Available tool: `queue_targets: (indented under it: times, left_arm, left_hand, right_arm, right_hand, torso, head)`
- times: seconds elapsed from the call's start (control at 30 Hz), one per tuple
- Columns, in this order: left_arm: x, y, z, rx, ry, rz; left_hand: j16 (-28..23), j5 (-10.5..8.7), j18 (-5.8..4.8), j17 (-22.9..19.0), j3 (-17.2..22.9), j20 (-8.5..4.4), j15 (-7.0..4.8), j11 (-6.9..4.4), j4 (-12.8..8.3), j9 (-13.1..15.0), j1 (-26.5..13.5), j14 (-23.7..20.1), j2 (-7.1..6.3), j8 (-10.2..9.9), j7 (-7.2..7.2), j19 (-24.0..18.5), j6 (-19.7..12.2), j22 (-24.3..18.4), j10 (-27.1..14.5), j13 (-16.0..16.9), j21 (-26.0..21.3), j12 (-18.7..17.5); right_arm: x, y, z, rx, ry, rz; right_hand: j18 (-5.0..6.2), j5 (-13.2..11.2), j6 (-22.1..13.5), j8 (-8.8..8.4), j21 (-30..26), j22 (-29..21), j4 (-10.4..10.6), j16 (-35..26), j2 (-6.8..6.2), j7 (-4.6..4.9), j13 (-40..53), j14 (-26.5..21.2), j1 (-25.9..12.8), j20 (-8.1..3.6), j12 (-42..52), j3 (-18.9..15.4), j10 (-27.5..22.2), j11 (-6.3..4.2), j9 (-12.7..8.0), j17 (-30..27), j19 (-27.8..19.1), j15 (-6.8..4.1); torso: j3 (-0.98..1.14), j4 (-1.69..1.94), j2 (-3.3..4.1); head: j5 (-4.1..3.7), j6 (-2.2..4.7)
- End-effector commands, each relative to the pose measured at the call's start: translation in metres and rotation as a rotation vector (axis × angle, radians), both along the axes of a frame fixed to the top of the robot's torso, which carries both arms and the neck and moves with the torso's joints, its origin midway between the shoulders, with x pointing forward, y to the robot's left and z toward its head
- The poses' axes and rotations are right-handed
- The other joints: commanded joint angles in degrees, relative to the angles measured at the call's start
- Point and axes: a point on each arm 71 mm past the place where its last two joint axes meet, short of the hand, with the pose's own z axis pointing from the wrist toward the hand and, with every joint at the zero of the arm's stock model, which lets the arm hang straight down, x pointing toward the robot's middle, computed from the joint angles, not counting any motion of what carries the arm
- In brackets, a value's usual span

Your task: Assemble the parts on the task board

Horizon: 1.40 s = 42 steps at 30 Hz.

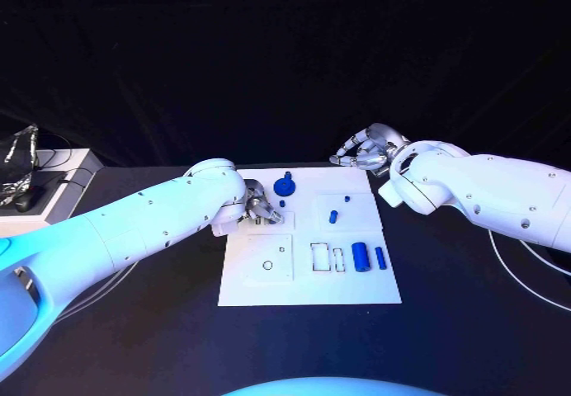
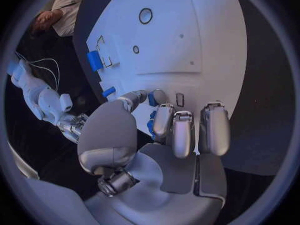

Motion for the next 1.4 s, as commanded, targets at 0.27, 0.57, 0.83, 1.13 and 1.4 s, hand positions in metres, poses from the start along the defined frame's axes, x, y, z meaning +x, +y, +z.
queue_targets:
  times: [0.27, 0.57, 0.83, 1.13, 1.4]
  left_arm:
    - [-0.008, -0.002, -0.01, 0.016, 0.048, -0.026]
    - [-0.009, 0.001, -0.009, 0.014, 0.041, -0.023]
    - [-0.009, 0.007, -0.007, 0.017, 0.035, -0.015]
    - [-0.009, 0.009, 0.005, -0.019, 0.012, -0.008]
    - [-0.009, 0.007, 0.012, -0.053, 0.007, -0.009]
  left_hand:
    - [0.2, -2.26, -0.34, 15.1, -1.8, -0.19, -0.07, 0.24, 1.7, 0.3, 1.0, 6.1, 0.02, -0.6, 0.37, 0.1, 0.3, 1.2, 0.0, 0.1, -0.4, 0.1]
    - [0.2, -5.34, -0.32, 15.1, -3.9, -0.14, -0.04, 0.26, 3.8, 0.7, 1.7, 6.1, 0.26, -0.9, 0.39, 0.1, 0.5, 1.2, 0.1, 0.2, -0.5, 0.3]
    - [0.2, -5.63, -0.32, 15.1, -4.1, -0.14, -0.05, 0.26, 3.8, 0.8, 1.7, 6.1, 0.32, -0.9, 0.37, 0.1, 0.5, 1.2, 0.1, 0.3, -0.5, 0.3]
    - [0.2, -5.81, -0.31, 15.1, -4.2, -0.14, -0.05, 0.27, 3.9, 0.8, 1.8, 6.1, 0.3, -0.9, 0.38, 0.1, 0.5, 1.1, 0.1, 0.2, -0.5, 0.2]
    - [0.2, -6.22, -0.32, 15.1, -4.7, -0.14, -0.04, 0.28, 3.9, 0.9, 1.7, 6.1, 0.19, -1.0, 0.42, 0.1, 0.4, 1.2, 0.0, 0.1, -0.5, 0.2]
  right_arm:
    - [0.0, 0.001, -0.001, -0.007, -0.002, 0.015]
    - [0.0, 0.0, -0.001, -0.007, 0.0, 0.015]
    - [0.0, 0.0, -0.002, -0.007, 0.0, 0.013]
    - [0.0, -0.002, -0.003, -0.008, 0.002, 0.011]
    - [0.0, -0.002, -0.004, -0.007, 0.004, 0.01]
  right_hand:
    - [0.28, 0.2, -0.5, 0.33, -0.5, 12.1, -0.1, -0.4, 0.14, -0.05, 12.4, 5.3, -0.5, -0.44, -0.4, -0.2, 3.0, -0.33, 0.1, 11.9, 3.8, -0.23]
    - [0.28, 0.2, -0.5, 0.33, -0.5, 12.1, -0.1, -0.4, 0.14, -0.05, 12.4, 5.3, -0.5, -0.44, -0.4, -0.2, 3.0, -0.33, 0.1, 11.9, 3.8, -0.23]
    - [0.28, 0.2, -0.5, 0.33, -0.5, 12.1, -0.1, -0.4, 0.14, -0.05, 12.4, 5.3, -0.5, -0.44, -0.4, -0.2, 3.0, -0.33, 0.1, 11.9, 3.8, -0.23]
    - [0.28, 0.2, -0.5, 0.33, -0.5, 12.1, -0.1, -0.4, 0.14, -0.05, 12.4, 5.3, -0.5, -0.44, -0.4, -0.2, 3.0, -0.33, 0.1, 11.9, 3.8, -0.23]
    - [0.28, 0.2, -0.5, 0.33, -0.5, 12.1, -0.1, -0.4, 0.14, -0.05, 12.4, 5.3, -0.5, -0.44, -0.4, -0.2, 3.0, -0.33, 0.1, 11.9, 3.8, -0.23]
  torso:
    - [-0.03, 0.04, 0.0]
    - [0.02, 0.02, -0.05]
    - [0.01, 0.06, -0.07]
    - [0.0, 0.06, -0.11]
    - [0.02, 0.02, -0.06]
  head:
    - [-0.03, -0.05]
    - [0.02, -0.15]
    - [0.03, -0.23]
    - [0.07, -0.17]
    - [0.21, -0.04]
